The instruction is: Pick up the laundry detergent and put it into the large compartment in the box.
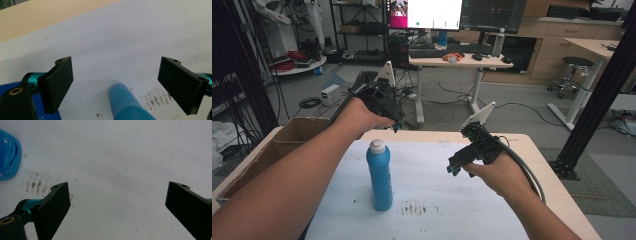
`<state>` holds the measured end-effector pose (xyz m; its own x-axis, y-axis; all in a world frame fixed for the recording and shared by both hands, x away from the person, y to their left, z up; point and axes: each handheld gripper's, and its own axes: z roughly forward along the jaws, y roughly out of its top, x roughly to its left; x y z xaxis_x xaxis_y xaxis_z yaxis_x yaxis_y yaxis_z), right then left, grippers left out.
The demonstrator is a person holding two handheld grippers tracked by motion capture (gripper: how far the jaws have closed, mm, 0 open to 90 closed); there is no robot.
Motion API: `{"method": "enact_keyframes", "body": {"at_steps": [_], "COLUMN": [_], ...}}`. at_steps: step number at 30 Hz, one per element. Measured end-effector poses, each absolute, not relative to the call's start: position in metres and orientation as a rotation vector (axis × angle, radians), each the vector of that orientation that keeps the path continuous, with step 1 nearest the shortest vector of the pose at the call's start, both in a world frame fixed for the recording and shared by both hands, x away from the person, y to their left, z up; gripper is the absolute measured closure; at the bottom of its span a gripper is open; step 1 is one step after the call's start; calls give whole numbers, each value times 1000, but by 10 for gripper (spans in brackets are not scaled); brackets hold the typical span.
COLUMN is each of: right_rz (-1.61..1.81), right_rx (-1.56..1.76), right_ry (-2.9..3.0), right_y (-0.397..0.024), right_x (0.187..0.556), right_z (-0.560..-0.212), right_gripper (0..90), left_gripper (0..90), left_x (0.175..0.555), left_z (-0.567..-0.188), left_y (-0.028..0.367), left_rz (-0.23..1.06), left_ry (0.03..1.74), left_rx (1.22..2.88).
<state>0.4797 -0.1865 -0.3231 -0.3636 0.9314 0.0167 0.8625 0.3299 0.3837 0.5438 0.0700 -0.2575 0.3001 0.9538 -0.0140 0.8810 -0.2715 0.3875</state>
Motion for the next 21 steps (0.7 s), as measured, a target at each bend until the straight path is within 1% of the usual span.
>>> {"method": "enact_keyframes", "body": {"at_steps": [21], "right_rz": [496], "right_rx": [1616], "right_ry": [2408], "right_y": [-184], "right_x": [474], "right_z": [-321], "right_gripper": [50], "left_gripper": [130], "left_x": [499], "left_z": [-227], "left_y": [62], "left_rz": [341], "left_ry": [1689], "left_rx": [2226]}}
